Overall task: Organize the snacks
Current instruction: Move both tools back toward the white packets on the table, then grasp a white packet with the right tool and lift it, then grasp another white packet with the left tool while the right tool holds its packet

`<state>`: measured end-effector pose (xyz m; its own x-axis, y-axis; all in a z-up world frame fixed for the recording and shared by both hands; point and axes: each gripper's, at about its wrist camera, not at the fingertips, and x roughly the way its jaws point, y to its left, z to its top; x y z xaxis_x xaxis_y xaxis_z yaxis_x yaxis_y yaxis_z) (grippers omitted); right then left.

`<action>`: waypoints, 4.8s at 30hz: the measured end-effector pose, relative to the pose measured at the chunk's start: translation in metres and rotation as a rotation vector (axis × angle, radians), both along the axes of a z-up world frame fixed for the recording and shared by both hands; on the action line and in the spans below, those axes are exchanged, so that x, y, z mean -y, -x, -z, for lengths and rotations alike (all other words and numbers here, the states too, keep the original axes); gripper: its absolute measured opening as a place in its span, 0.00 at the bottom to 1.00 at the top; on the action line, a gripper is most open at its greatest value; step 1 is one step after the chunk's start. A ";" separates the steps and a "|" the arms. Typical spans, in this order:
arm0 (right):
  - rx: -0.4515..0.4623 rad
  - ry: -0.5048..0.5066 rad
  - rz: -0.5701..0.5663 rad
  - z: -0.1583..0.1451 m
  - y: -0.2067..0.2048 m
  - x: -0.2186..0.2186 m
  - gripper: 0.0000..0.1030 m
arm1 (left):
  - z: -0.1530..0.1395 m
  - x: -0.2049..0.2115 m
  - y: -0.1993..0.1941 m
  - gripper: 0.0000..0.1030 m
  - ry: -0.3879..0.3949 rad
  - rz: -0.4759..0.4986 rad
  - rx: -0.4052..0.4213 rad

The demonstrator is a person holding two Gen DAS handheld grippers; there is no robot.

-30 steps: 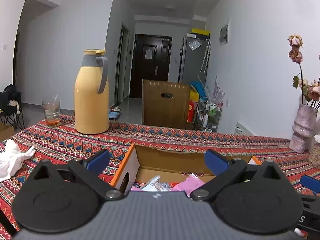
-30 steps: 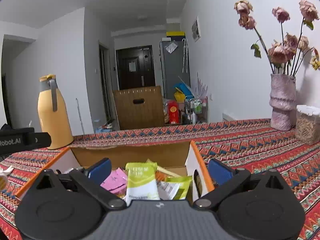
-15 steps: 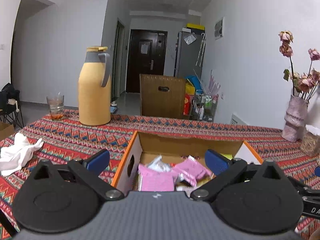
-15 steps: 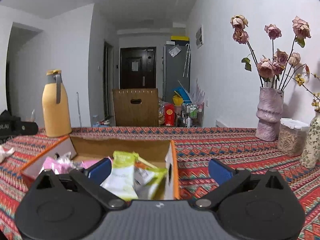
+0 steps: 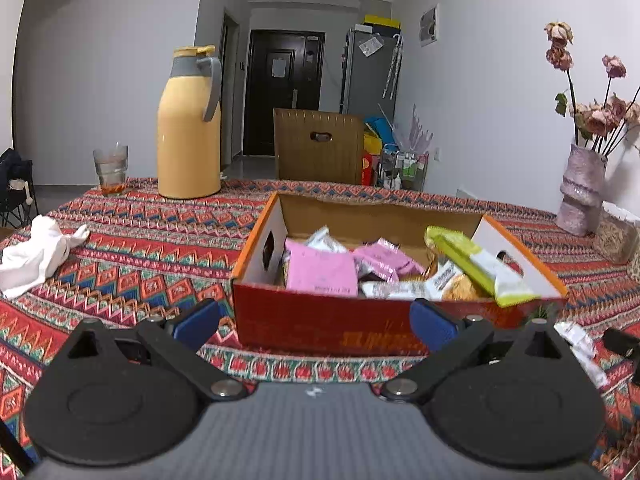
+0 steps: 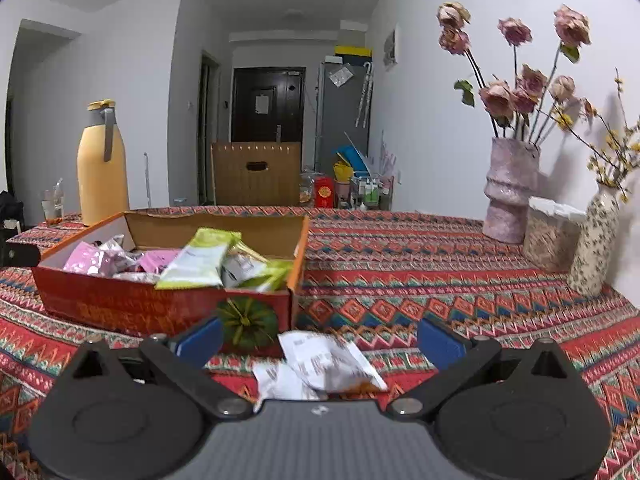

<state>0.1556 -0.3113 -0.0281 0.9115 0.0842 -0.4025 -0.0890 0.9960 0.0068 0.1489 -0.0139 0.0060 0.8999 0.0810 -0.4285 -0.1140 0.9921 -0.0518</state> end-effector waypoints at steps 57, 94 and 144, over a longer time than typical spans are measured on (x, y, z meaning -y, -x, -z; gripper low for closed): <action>-0.060 -0.159 0.083 0.019 -0.040 0.029 0.20 | 0.028 -0.003 -0.010 1.00 0.017 0.023 -0.083; 0.080 -0.310 0.069 0.036 0.028 0.057 0.20 | 0.040 0.132 -0.037 1.00 -0.145 0.173 -0.305; 0.081 -0.299 0.032 0.038 0.029 0.053 0.20 | 0.046 0.116 -0.029 0.48 -0.069 0.197 -0.307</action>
